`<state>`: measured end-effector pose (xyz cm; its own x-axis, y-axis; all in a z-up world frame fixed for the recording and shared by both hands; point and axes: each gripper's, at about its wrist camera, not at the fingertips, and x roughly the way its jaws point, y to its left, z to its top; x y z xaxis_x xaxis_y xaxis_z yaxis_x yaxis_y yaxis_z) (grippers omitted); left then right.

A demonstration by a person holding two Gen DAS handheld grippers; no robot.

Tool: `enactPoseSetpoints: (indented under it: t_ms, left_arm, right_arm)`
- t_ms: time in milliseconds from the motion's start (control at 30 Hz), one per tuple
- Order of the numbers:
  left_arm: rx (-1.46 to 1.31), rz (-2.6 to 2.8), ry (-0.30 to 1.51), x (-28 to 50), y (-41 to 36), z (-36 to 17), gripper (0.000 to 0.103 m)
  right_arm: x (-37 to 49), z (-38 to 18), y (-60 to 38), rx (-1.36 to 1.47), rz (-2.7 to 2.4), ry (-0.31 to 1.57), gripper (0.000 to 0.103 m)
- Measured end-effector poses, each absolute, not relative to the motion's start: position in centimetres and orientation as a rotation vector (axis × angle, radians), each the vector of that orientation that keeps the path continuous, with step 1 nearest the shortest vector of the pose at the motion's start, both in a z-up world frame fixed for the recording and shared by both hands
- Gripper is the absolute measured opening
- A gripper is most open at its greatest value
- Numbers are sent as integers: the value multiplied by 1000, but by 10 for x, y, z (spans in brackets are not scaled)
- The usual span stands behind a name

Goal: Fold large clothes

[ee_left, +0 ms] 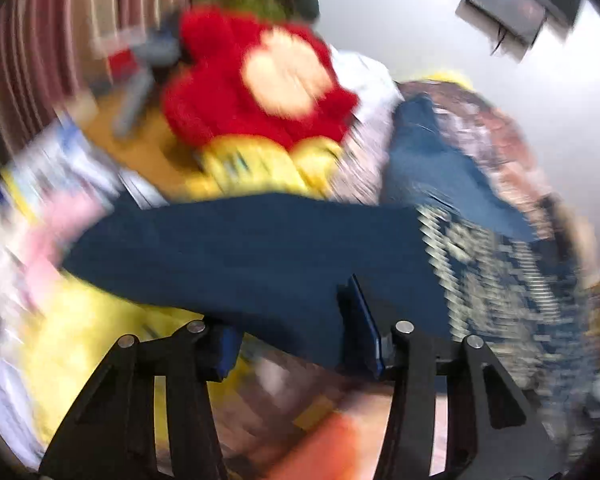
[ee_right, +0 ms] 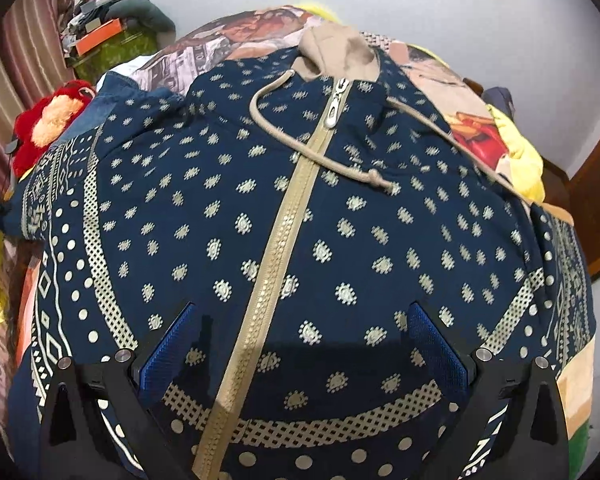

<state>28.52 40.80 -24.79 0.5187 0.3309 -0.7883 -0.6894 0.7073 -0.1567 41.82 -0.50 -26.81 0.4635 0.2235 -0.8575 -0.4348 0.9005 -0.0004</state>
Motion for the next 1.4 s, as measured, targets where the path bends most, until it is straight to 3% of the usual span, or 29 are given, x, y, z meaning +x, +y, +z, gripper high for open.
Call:
enactPoseSetpoints:
  t_ms: [133,167,200,567,733,867,1067,1400]
  left_arm:
    - [-335,738,816,305,404,-232,31]
    - [-312,750,804,307,403,-226,18]
    - [-280,759,788,310,401,-219,13]
    - [-5,537,515,361,290,-90,6]
    - [39,308,510,398,205,-69,6]
    - [20,112,599,424,140,-82,6]
    - [85,-90,821,454,50,-148,6]
    - [212,-180,1042,438,-16,-238,6]
  right_arm:
    - [415,-266,-6,-224,423,1036,103]
    - [413,-265,-7,-219,427,1036,103]
    - [412,-264,-9,-215,429,1035,103]
    - [410,-233,-43,-148,398,997,103]
    - [408,-214,-67,-93,380,971,103]
    - [403,-203,-89,-87,357,948,103]
    - [396,-200,-122,-107,307,937,103]
    - [387,-216,-164,-113,250,986,103]
